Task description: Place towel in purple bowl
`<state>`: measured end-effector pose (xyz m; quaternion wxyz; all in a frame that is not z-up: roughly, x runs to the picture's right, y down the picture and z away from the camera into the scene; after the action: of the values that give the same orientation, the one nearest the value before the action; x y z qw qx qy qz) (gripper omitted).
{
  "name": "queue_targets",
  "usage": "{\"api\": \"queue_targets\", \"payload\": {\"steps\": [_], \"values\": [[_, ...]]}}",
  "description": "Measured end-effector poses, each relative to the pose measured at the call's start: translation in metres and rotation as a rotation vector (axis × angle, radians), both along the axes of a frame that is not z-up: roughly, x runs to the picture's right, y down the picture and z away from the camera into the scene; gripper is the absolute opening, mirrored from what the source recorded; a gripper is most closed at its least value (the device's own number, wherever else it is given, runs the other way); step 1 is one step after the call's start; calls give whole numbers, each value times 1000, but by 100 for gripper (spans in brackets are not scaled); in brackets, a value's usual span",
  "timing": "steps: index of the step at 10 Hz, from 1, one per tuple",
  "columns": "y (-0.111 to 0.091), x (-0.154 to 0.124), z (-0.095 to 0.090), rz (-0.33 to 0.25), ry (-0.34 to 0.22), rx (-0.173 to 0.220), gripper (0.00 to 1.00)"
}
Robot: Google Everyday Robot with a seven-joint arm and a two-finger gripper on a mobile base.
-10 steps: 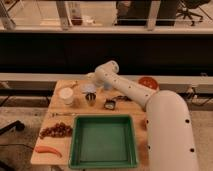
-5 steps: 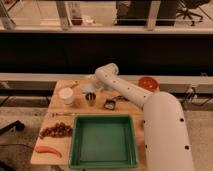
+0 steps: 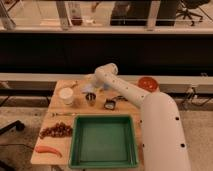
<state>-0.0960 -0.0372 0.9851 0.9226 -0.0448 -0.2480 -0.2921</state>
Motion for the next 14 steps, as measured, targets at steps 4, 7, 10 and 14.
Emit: {"api": "queue_targets", "payload": {"steps": [4, 7, 10, 14], "values": [[-1, -2, 9, 3, -6, -1, 80], [1, 1, 16, 12, -5, -4, 80], [1, 6, 22, 21, 2, -4, 80], [2, 10, 30, 39, 6, -7, 80]]}}
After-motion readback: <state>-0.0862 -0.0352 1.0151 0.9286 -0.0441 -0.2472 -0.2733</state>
